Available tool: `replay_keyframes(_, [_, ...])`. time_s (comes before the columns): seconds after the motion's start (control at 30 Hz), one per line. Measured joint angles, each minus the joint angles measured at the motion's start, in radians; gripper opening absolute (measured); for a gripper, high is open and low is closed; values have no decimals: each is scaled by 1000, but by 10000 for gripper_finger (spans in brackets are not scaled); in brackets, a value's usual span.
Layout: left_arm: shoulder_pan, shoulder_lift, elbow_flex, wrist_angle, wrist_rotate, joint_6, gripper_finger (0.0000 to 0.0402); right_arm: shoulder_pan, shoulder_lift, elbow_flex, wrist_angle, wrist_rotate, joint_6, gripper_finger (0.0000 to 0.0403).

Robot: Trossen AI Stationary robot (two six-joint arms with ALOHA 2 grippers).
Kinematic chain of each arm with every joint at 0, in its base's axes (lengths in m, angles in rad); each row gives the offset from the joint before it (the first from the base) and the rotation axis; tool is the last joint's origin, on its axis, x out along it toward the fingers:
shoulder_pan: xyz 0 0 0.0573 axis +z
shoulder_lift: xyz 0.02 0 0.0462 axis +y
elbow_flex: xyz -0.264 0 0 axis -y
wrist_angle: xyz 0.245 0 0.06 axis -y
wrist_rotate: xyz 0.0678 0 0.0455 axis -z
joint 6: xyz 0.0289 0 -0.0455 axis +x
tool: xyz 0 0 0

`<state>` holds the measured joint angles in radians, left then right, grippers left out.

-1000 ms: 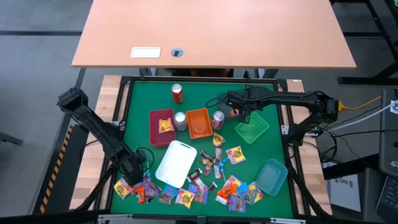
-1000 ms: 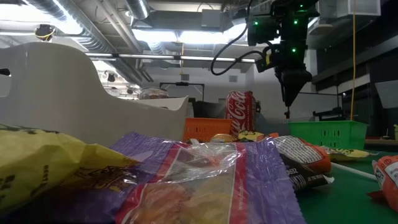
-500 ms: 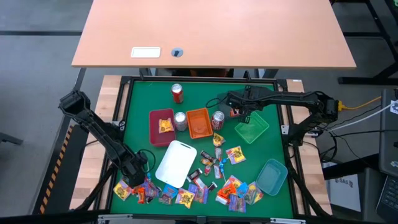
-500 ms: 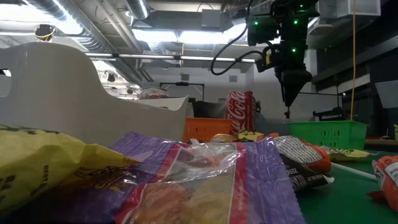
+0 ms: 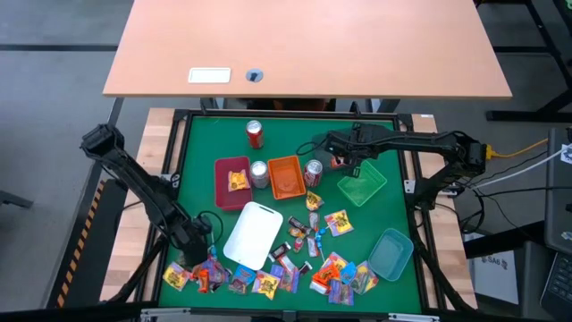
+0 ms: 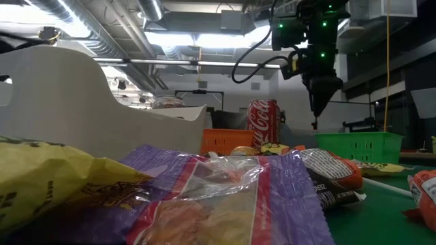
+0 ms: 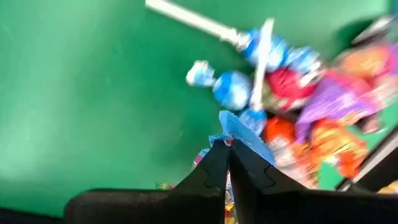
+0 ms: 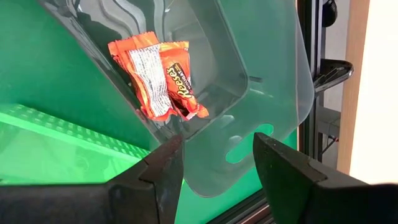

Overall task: Sort candy
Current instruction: Put the blue gummy into the white bin

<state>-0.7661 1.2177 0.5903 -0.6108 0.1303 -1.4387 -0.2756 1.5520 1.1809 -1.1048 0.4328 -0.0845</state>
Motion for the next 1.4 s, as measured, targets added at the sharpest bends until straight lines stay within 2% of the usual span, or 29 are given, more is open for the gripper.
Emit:
replay_keyframes(0.23, [47,-93,0,0,-93,8,0,0,0,0,-37,0,0,191])
replay_keyframes(0.47, [89,-159,0,15,-126,14,0,0,0,0,-78,0,0,191])
replay_keyframes(0.67, [128,-187,0,207,-150,105,0,1,-13,0,-125,-2,1,191])
replay_keyframes(0.87, [174,-181,1,453,-325,256,0,1,-64,0,-199,-33,43,191])
replay_keyframes(1.03, [213,-167,2,590,-459,462,0,1,-123,0,-204,-200,85,191])
replay_keyframes(1.17, [239,-135,2,685,-499,622,0,29,-158,0,-174,-333,86,191])
replay_keyframes(1.4, [262,-35,2,834,-499,837,0,203,-177,1,-66,-348,137,191])
